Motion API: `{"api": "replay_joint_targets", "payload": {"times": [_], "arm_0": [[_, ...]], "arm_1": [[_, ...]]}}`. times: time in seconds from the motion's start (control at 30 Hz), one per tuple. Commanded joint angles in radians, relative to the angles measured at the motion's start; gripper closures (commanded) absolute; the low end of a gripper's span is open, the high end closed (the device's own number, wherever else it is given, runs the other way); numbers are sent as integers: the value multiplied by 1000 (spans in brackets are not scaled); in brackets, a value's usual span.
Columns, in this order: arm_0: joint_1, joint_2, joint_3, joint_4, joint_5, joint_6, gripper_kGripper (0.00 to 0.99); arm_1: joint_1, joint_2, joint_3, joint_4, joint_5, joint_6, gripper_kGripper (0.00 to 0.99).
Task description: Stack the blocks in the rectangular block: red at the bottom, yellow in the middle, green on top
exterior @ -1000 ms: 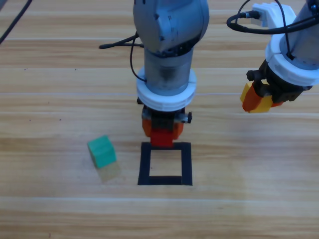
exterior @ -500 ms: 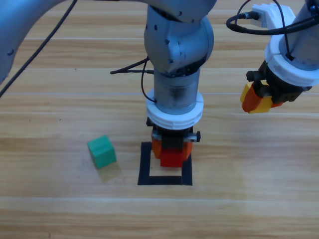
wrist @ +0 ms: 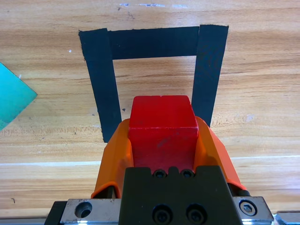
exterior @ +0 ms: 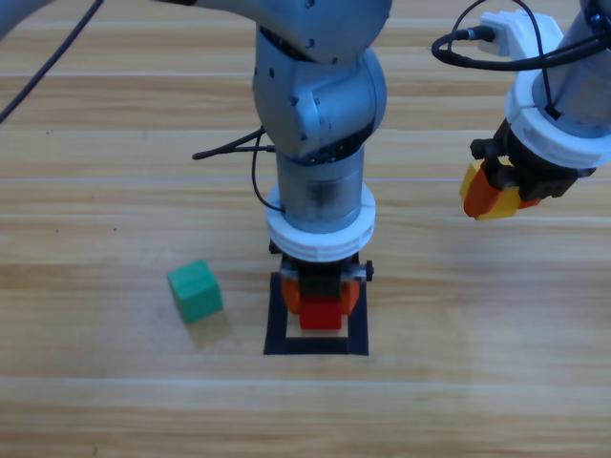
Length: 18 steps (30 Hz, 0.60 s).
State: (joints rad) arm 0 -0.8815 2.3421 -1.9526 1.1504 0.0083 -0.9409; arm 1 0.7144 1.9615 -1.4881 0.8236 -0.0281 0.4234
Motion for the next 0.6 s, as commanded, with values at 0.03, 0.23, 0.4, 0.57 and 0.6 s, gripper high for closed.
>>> {"api": "replay_joint_targets", "payload": {"times": [0.03, 0.23, 0.4, 0.57, 0.6], "arm_0": [[9, 8, 11, -14, -5, -1, 924], [9, 16, 8, -15, 5, -6, 923], [7, 28, 11, -20, 15, -7, 923], [9, 23, 15, -28, 13, -32, 923], [9, 22, 14, -28, 13, -35, 923]], "arm_1": [[22, 65, 3, -18, -6, -12, 990], [22, 65, 3, -18, -6, -14, 990], [22, 65, 3, -18, -6, -15, 990], [22, 65, 3, -18, -6, -15, 990], [22, 65, 3, -18, -6, -15, 990]]}}
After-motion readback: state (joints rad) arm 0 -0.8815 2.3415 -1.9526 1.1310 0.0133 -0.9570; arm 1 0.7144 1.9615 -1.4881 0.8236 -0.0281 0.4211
